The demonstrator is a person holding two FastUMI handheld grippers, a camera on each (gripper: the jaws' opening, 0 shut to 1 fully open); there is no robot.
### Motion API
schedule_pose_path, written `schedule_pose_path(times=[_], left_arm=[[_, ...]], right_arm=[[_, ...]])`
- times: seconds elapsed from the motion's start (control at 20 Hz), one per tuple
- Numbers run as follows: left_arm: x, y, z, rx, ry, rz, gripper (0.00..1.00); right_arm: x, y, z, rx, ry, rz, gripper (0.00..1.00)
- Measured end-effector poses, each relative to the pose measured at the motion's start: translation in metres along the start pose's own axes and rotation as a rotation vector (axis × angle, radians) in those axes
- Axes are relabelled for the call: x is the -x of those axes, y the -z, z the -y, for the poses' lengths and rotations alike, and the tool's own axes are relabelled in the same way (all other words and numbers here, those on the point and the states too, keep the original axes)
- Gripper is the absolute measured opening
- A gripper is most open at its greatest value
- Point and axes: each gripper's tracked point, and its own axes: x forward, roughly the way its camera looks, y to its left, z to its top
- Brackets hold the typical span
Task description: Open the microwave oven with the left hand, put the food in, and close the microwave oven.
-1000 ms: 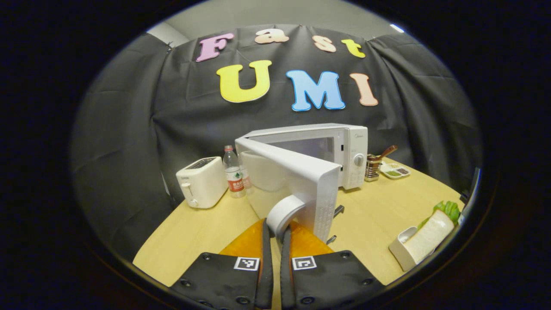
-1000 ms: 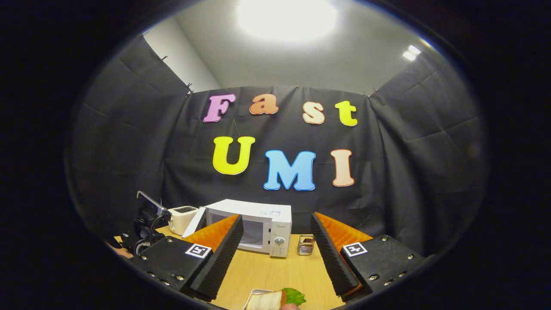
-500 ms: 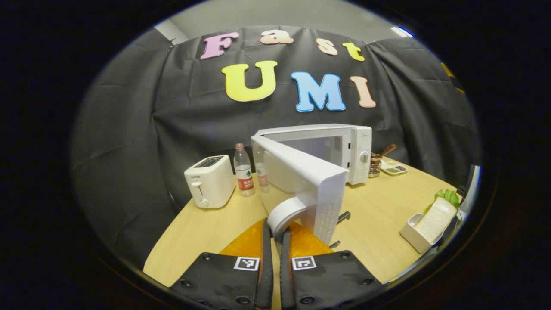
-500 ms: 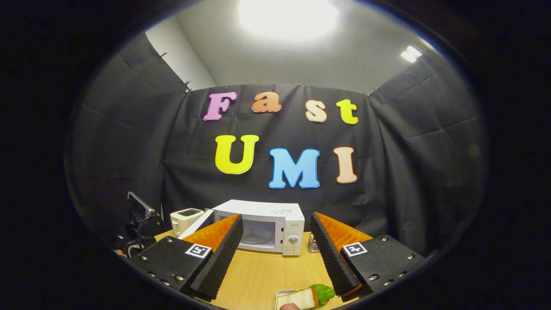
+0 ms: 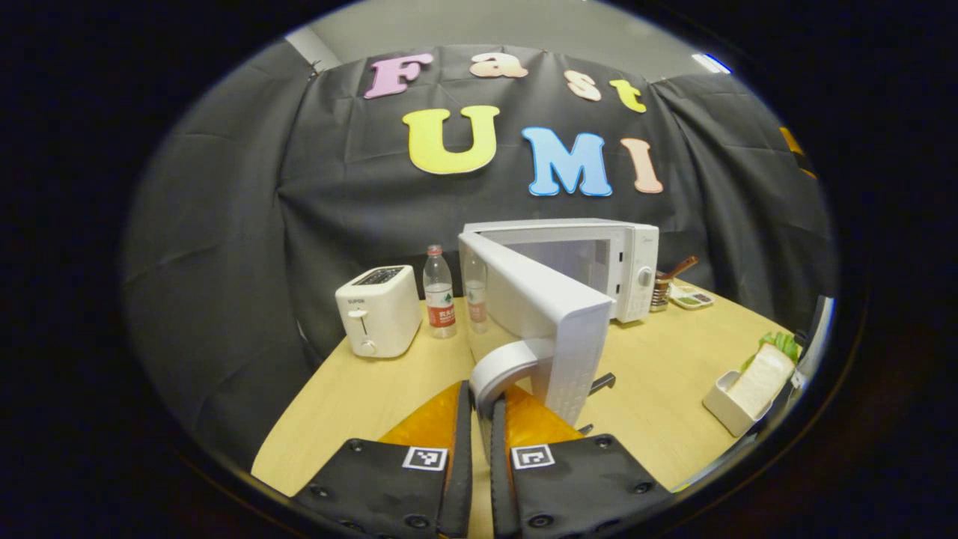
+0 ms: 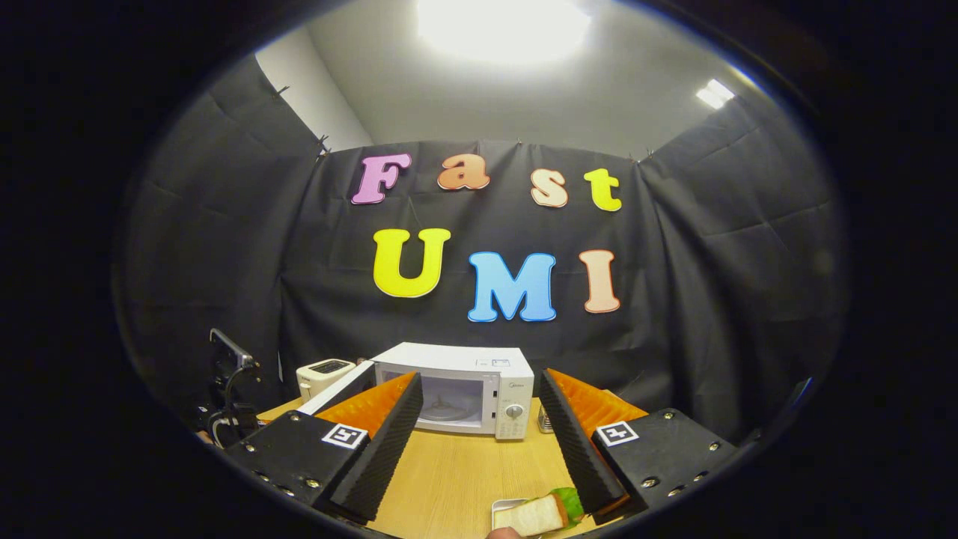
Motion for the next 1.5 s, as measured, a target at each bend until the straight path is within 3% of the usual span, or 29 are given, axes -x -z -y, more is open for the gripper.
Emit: schedule_pose_path(times=[0.1, 0.15, 0.45, 0.5, 0.6, 0.7, 0.95, 1.2, 1.25, 1.5], left_arm=[[0.014, 0.000, -0.002, -0.018, -0.053, 0.008, 0.23], [0.025, -0.004, -0.001, -0.032, -0.070, 0.023, 0.21], [0.087, -0.053, 0.012, -0.020, -0.157, 0.123, 0.85], [0.097, -0.068, 0.015, -0.020, -0.180, 0.153, 1.00], [0.115, -0.094, 0.020, -0.024, -0.209, 0.211, 0.94], [0.132, -0.118, 0.026, -0.018, -0.228, 0.266, 1.00], [0.166, -0.178, 0.050, -0.007, -0.254, 0.392, 1.00], [0.183, -0.203, 0.067, -0.032, -0.269, 0.445, 0.94], [0.185, -0.206, 0.069, -0.030, -0.272, 0.444, 1.00], [0.191, -0.208, 0.068, -0.021, -0.310, 0.443, 1.00]], right_arm=[[-0.001, 0.001, 0.009, -0.001, -0.012, -0.006, 0.95], [-0.003, 0.002, 0.015, -0.004, -0.019, -0.008, 0.95], [-0.015, 0.022, 0.051, -0.042, -0.076, -0.089, 0.95], [-0.016, 0.026, 0.058, -0.050, -0.083, -0.103, 0.95], [-0.018, 0.034, 0.070, -0.067, -0.096, -0.132, 0.95], [-0.024, 0.048, 0.083, -0.089, -0.109, -0.176, 0.95], [-0.036, 0.099, 0.103, -0.200, -0.152, -0.367, 0.96], [-0.033, 0.146, 0.111, -0.343, -0.183, -0.550, 0.96], [-0.033, 0.155, 0.111, -0.365, -0.182, -0.579, 0.96], [-0.031, 0.208, 0.116, -0.436, -0.186, -0.735, 0.96]])
